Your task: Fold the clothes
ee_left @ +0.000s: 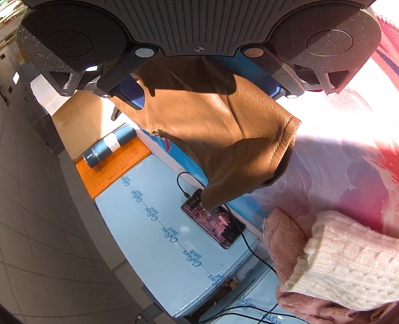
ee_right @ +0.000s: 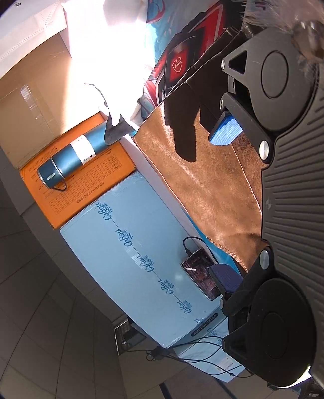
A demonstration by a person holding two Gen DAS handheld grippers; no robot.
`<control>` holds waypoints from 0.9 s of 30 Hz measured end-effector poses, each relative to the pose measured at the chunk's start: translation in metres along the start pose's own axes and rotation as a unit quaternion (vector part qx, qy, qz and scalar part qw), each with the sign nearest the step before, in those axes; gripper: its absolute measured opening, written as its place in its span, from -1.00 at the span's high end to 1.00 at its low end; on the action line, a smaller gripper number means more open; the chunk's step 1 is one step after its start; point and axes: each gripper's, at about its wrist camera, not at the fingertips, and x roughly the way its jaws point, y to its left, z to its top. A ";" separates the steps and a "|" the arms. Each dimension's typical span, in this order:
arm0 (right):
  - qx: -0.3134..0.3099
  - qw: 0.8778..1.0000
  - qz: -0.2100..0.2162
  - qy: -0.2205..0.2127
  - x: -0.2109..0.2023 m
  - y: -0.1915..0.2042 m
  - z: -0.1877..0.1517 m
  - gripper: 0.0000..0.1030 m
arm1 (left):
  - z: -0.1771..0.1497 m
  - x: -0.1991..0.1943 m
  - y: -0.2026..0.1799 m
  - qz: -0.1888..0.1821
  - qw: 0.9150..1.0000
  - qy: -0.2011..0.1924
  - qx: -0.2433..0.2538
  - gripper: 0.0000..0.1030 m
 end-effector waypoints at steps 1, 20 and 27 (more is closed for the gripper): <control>0.000 1.000 0.000 0.000 0.000 0.000 0.000 -0.99 | 0.001 0.003 0.000 0.001 1.000 -0.013 -0.008 -0.86; 0.110 0.968 0.222 0.033 -0.031 -0.003 -0.018 -0.99 | 0.014 -0.029 0.000 0.099 0.978 -0.118 0.141 0.92; 0.178 0.935 0.298 0.071 -0.026 0.020 -0.038 -0.99 | 0.020 -0.044 -0.050 0.078 0.950 -0.187 0.239 0.92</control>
